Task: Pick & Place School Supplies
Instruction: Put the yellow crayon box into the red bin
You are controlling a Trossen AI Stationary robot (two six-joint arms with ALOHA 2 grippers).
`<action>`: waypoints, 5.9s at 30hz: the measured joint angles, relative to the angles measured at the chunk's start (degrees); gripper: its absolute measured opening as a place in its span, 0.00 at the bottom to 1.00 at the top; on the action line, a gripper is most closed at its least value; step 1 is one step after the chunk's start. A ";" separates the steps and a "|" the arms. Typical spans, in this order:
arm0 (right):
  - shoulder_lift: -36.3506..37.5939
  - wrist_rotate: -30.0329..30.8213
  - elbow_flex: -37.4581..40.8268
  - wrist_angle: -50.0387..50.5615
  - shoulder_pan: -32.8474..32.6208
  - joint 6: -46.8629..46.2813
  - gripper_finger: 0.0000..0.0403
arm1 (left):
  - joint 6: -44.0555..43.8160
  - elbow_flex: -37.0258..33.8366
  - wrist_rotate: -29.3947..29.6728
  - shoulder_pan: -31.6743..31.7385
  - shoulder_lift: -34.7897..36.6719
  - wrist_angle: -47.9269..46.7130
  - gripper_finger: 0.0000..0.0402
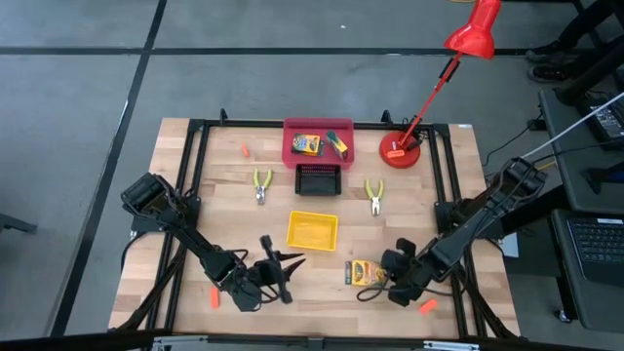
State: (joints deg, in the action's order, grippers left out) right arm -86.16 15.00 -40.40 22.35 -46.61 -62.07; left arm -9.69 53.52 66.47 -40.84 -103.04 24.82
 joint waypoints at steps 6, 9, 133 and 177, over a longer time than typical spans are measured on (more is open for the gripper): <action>3.13 5.58 -0.02 2.46 0.35 0.28 0.02 | -0.18 0.00 1.53 0.00 0.00 -0.90 0.15; 3.81 5.39 -0.02 0.06 -0.92 -1.80 0.02 | -0.32 0.00 1.52 0.00 0.00 -1.03 0.15; -6.08 7.44 -44.00 49.54 1.57 93.81 0.41 | -39.26 17.75 0.56 2.66 -8.63 -58.53 0.29; -15.40 7.88 -41.53 47.03 -3.35 98.23 0.41 | -47.80 17.75 1.14 0.70 -8.57 -63.84 0.29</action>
State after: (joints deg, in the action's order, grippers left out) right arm -101.56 22.87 -81.93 69.38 -49.96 36.16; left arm -57.49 71.26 67.61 -40.14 -111.61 -39.02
